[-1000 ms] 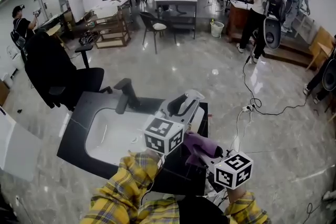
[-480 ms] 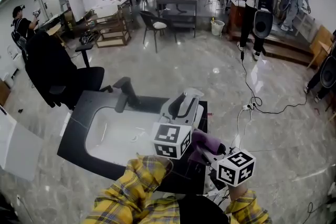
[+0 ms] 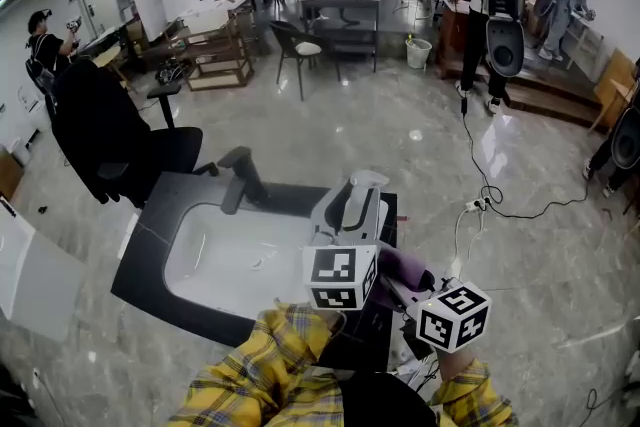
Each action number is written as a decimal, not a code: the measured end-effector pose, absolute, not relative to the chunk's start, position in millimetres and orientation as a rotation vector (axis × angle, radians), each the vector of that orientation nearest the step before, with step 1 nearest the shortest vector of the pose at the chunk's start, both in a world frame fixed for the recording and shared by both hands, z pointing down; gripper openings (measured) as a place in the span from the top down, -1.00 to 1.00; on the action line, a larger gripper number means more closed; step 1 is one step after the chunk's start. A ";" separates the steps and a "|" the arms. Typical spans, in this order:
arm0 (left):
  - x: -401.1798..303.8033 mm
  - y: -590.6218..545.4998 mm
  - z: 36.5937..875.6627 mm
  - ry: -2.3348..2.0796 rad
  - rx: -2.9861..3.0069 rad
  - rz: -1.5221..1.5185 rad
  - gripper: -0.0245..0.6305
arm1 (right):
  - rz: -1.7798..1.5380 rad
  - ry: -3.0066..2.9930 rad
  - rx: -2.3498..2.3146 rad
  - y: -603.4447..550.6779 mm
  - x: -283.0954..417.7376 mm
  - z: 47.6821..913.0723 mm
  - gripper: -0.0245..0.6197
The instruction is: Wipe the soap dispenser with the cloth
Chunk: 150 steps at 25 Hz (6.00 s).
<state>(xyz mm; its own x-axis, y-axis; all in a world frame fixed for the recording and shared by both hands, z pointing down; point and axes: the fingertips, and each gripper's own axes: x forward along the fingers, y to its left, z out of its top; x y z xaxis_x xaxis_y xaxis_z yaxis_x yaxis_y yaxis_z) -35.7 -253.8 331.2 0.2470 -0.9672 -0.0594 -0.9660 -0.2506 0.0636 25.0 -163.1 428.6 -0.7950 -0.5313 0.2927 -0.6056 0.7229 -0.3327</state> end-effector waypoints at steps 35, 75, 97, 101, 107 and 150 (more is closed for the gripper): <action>-127.0 -188.7 337.3 -1.273 2.546 -0.357 0.74 | 0.319 -2.814 0.972 -184.6 -21.2 361.5 0.70; -112.1 -187.7 391.3 -1.236 2.491 -0.205 0.74 | 0.308 -2.471 1.003 -195.7 -45.0 516.4 0.69; -110.6 -198.6 362.2 -1.079 2.703 -0.190 0.67 | 0.436 -2.513 0.784 -182.2 -54.6 521.8 0.69; -99.9 -214.1 351.6 -0.963 2.813 -0.149 0.39 | 0.471 -2.614 0.699 -166.6 -44.3 487.9 0.69; -73.1 -228.3 348.6 -0.657 2.940 -0.087 0.24 | 0.414 -2.666 0.717 -153.2 -24.0 455.3 0.69; -24.1 -247.1 364.9 -0.205 3.085 0.253 0.41 | 0.481 -2.664 0.899 -142.8 23.2 440.3 0.69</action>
